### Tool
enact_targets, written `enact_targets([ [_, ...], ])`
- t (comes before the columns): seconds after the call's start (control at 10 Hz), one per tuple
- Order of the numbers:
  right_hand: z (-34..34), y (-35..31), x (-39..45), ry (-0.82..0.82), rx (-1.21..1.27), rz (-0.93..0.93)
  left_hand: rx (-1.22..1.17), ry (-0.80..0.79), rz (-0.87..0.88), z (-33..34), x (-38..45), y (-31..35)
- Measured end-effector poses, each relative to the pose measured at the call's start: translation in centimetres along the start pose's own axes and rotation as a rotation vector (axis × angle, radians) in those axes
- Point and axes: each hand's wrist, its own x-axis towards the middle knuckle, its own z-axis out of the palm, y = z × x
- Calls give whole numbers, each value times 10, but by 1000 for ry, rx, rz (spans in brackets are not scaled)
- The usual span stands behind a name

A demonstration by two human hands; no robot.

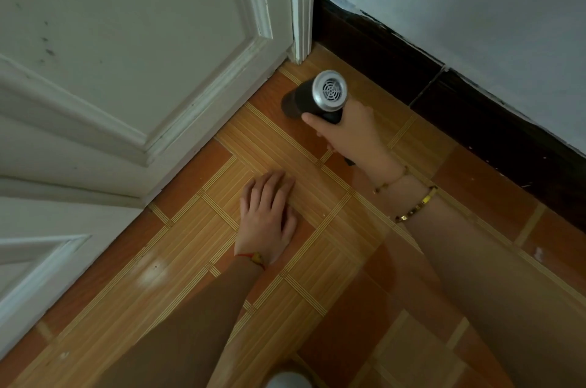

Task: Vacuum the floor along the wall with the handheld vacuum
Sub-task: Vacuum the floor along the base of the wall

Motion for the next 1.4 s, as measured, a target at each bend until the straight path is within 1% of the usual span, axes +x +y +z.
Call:
enact_targets([
  [0.1, 2, 0, 12, 137, 18, 26, -3, 2, 2, 0, 0, 0],
  [0.2, 6, -5, 21, 138, 33, 35, 0, 5, 9, -1, 0, 1],
  [0.3, 19, -11, 20, -70, 66, 28, 8, -1, 11, -1, 0, 0],
  [0.4, 31, -12, 19, -156, 16, -54, 12, -12, 7, 0, 0, -1],
  [0.5, 32, -10, 23, -12, 20, -45, 4, -8, 8, -1, 1, 0],
  [0.6, 30, -9, 26, 81, 28, -15, -2, 2, 5, -3, 1, 1],
  [0.7, 33, -17, 18, -79, 28, -19, 7, -2, 7, -3, 1, 1],
  [0.8, 46, -30, 0, -339, 4, -55, 25, -18, 1, -2, 0, 0],
  [0.9, 60, -38, -12, -525, 11, -92, 43, -20, -7, 0, 0, -1],
  [1.0, 64, -36, -11, -517, 10, -124, 48, -4, -5, 0, 0, 0],
  [1.2, 70, -28, -2, -142, -26, -148, 30, 28, 14, -3, 2, 2],
  [1.3, 74, -33, -4, -247, -26, -146, 30, 27, 6, -2, 1, 1],
  [1.4, 82, -37, -11, -376, -53, -213, 35, 11, -6, 1, -1, 0],
])
